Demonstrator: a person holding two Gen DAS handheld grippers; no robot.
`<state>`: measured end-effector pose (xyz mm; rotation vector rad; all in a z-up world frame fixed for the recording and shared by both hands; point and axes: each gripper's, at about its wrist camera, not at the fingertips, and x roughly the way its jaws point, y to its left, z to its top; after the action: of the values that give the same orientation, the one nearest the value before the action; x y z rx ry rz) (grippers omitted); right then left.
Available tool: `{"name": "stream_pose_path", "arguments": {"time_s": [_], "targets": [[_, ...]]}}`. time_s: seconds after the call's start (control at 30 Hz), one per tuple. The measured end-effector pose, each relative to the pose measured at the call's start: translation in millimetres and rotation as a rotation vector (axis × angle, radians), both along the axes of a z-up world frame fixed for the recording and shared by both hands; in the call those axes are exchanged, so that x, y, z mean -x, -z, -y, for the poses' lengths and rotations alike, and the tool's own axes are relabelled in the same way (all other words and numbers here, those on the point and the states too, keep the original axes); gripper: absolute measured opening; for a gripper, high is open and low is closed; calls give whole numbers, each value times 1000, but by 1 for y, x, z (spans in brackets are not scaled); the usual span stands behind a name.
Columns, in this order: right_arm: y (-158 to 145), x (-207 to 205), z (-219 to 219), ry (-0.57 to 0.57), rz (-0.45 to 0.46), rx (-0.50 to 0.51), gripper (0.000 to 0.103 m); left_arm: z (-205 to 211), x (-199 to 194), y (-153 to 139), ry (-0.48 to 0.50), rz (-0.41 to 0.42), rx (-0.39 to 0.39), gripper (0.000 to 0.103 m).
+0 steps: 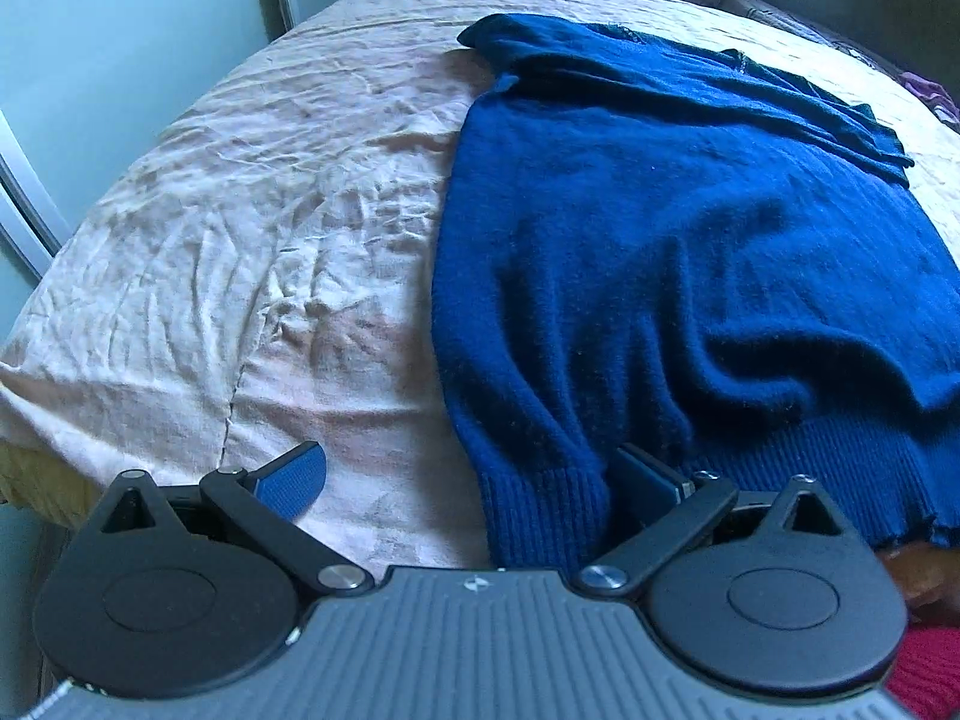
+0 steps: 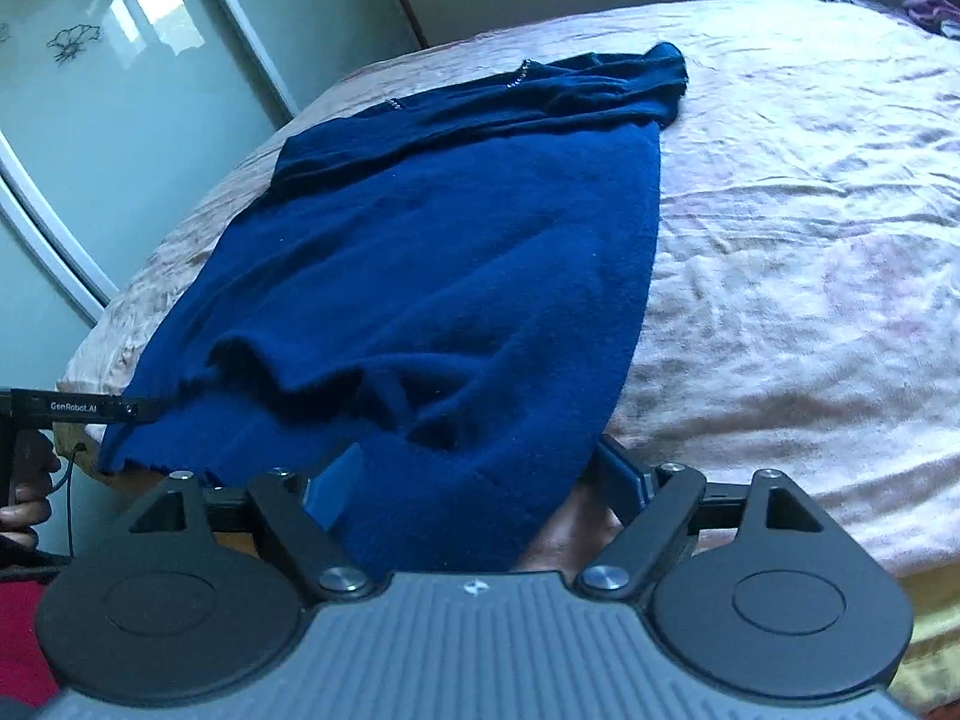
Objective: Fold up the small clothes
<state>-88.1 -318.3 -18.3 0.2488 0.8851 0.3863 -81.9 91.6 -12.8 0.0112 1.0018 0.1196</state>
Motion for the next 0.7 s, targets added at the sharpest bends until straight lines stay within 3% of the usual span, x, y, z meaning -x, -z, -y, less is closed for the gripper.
{"name": "stream_pose_path", "arguments": {"time_s": [0.23, 0.43, 0.6, 0.7], "targets": [[-1, 1, -1, -13, 9, 7, 84, 0, 1, 0, 5, 2, 0, 103], [-2, 1, 9, -16, -6, -57, 85, 1, 0, 0, 9, -2, -6, 103], [-5, 7, 2, -78, 5, -18, 83, 4, 1, -1, 29, -1, 3, 101], [-4, 9, 2, -127, -11, -80, 79, 6, 3, -2, 76, -3, 47, 99]]}}
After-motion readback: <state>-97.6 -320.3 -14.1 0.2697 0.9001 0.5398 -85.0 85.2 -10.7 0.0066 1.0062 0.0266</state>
